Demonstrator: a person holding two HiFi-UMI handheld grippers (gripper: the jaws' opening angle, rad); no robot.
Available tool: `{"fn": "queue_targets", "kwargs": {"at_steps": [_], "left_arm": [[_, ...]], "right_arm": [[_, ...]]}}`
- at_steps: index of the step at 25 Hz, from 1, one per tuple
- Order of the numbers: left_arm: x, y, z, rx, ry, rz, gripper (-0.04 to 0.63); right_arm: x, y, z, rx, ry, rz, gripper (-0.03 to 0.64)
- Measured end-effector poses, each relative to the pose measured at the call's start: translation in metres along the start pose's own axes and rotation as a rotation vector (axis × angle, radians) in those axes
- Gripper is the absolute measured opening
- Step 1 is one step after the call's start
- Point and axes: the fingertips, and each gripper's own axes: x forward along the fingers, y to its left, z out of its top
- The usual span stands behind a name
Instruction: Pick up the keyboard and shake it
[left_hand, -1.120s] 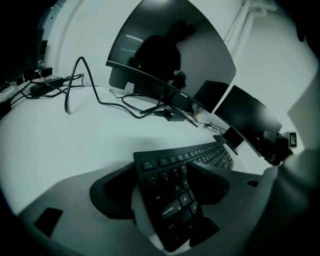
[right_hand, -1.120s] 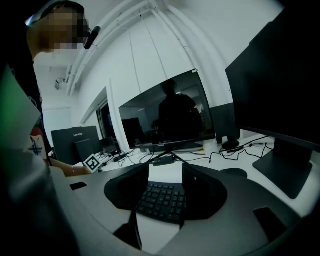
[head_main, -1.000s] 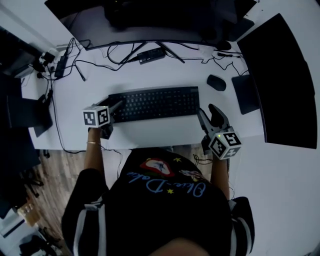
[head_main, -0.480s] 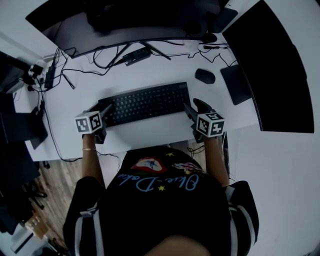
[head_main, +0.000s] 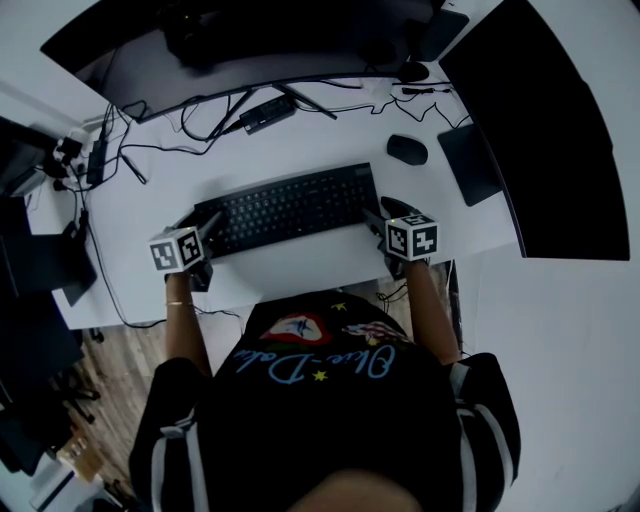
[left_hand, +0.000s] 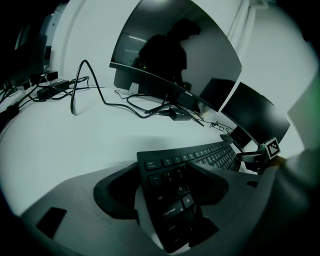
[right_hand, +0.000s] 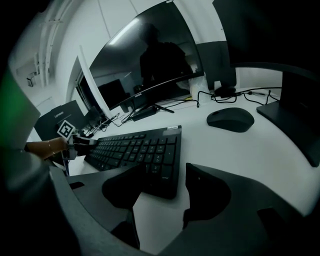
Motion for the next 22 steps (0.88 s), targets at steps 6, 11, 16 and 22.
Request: {"fn": "queue_targets", "kwargs": {"at_steps": [6, 11, 16, 22], "left_arm": [[0.0008, 0.0000, -0.0006, -0.002, 0.000, 0.001, 0.285], [0.0016, 0.0002, -0.0003, 0.022, -0.008, 0.022, 0.285], [0.0009, 0.0001, 0.0002, 0.032, -0.020, 0.033, 0.284], [-0.0067, -0.0057, 0.0057, 0.073, -0.057, 0.047, 0.281]], "right_arm": [[0.0089, 0.0079, 0.0012, 0.037, -0.008, 0.054, 0.230], [0.0088, 0.0011, 0.0001, 0.044, 0.033, 0.076, 0.195], [0.0077, 0.0002, 0.0015, 0.013, 0.032, 0.062, 0.173], [0.0005, 0.0013, -0.0006, 0.003, -0.018, 0.038, 0.170]]}}
